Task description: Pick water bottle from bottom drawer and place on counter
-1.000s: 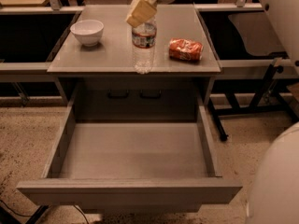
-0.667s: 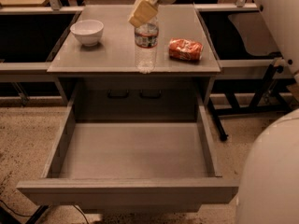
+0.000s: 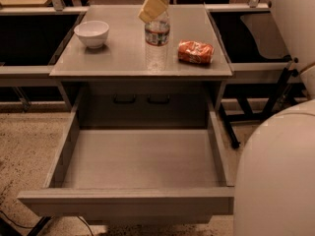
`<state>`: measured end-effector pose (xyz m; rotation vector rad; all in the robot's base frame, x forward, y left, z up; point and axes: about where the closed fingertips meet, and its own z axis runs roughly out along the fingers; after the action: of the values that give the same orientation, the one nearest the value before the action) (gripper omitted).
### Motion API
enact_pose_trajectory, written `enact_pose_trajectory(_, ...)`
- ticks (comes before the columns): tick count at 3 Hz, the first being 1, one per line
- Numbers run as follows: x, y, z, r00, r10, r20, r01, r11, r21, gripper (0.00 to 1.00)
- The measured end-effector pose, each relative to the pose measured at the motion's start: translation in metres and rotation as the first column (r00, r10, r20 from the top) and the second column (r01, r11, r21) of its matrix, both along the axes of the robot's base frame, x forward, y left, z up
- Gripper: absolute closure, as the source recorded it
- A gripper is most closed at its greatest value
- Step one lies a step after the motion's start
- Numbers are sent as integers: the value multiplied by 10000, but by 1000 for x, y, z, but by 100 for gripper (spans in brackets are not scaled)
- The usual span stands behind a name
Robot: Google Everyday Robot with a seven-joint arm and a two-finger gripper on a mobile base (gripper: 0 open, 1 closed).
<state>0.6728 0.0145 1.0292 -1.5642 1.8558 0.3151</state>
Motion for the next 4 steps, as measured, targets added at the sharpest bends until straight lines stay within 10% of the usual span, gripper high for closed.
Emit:
enact_pose_trajectory(2, 10, -5, 7, 9939, -1004, -456, 1038, 9916, 774, 100)
enact_pose_trajectory(4, 15, -12, 8, 9662, -2441, -830, 2551, 9517, 1709, 100)
